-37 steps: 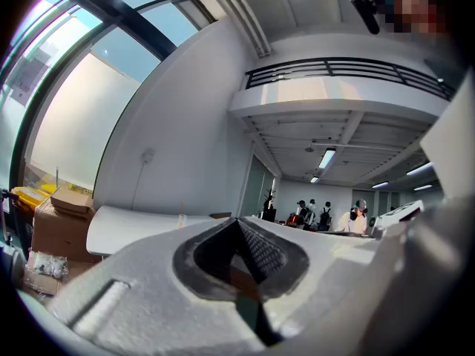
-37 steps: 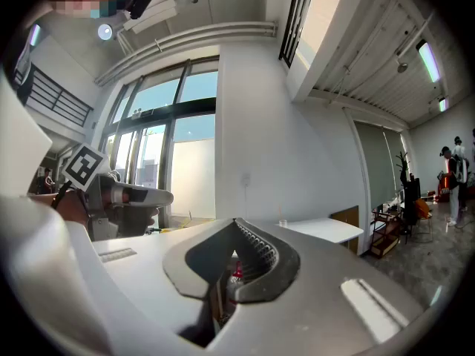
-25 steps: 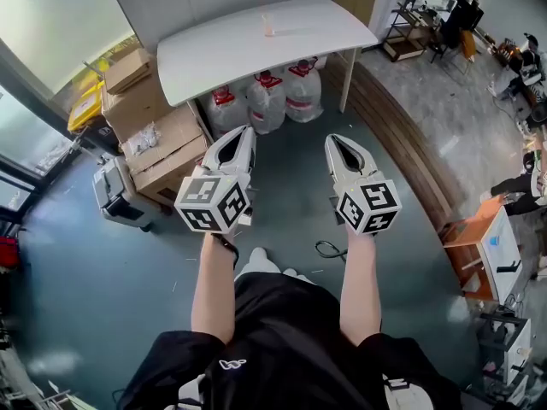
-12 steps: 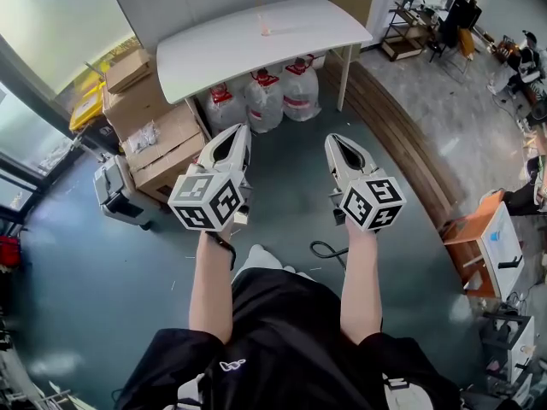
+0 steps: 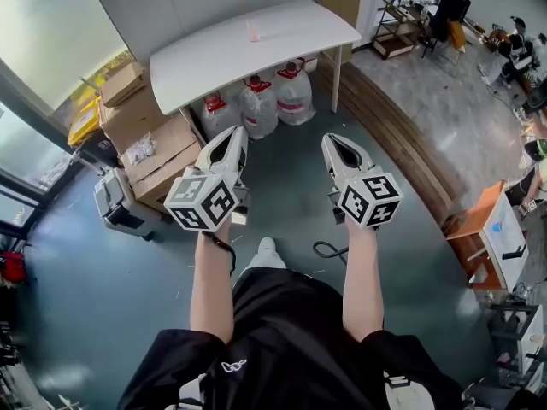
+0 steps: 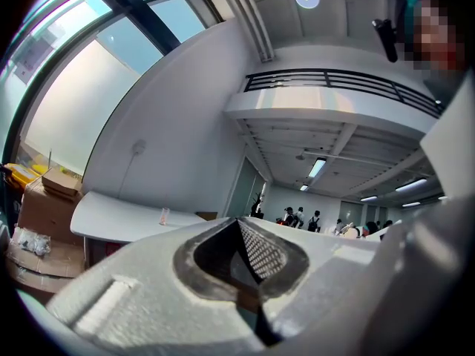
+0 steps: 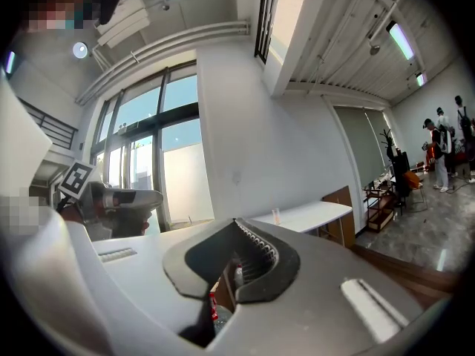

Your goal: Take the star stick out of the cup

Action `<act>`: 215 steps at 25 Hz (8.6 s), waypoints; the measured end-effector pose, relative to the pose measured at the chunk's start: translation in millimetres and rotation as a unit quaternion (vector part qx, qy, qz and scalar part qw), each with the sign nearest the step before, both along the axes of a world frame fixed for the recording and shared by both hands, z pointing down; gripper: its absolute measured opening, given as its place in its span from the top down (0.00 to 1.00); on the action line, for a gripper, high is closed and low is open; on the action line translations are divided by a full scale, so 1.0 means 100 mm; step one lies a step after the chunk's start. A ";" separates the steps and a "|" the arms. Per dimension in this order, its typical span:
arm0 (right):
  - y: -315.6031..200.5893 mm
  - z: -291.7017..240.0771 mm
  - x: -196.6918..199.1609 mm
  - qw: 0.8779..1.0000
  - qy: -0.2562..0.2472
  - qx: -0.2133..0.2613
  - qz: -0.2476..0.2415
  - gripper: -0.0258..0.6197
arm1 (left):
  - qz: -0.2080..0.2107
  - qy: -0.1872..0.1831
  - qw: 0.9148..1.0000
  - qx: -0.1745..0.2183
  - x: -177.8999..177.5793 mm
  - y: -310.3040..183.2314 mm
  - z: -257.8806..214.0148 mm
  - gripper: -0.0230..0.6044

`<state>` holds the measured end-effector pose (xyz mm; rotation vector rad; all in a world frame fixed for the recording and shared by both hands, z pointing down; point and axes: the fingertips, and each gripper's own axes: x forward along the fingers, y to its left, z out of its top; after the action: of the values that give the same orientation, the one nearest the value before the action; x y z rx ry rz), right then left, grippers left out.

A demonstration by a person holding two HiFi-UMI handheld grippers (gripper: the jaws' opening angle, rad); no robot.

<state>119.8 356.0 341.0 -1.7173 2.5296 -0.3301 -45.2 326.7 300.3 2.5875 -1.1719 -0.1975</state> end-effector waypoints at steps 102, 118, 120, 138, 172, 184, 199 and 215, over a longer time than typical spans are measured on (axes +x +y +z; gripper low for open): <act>-6.47 0.58 -0.13 0.999 0.014 -0.015 -0.041 0.95 | -0.050 -0.044 0.993 -0.098 0.09 -6.37 1.18 0.96; -6.75 0.84 -0.01 0.996 0.047 -0.030 -0.064 0.95 | -0.069 -0.067 0.992 -0.077 0.44 -7.08 1.30 0.96; -6.80 0.85 -0.01 0.996 0.051 -0.031 -0.068 0.95 | -0.069 -0.075 0.992 -0.071 0.47 -7.17 1.31 0.96; -7.07 1.15 0.10 0.993 0.025 -0.066 -0.091 0.95 | -0.044 -0.106 0.992 -0.054 0.85 -7.86 1.45 0.87; -7.26 1.51 0.38 0.985 0.033 -0.116 -0.119 0.95 | -0.054 -0.130 0.987 -0.073 1.05 -8.93 2.06 0.78; -7.22 1.57 0.38 0.984 0.025 -0.124 -0.125 0.95 | -0.046 -0.128 0.990 -0.045 1.14 -8.90 1.93 0.94; -7.09 1.51 0.17 0.984 0.019 -0.122 -0.127 0.95 | -0.037 -0.125 0.991 0.002 1.06 -8.68 1.46 0.94; -6.77 1.29 -0.10 0.988 0.038 -0.091 -0.122 0.93 | -0.008 -0.116 0.988 0.098 0.94 -8.11 0.59 0.94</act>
<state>109.9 -320.9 469.5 -1.5009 2.8524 -0.5351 48.8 -484.5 359.1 2.8341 -1.3122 -0.0152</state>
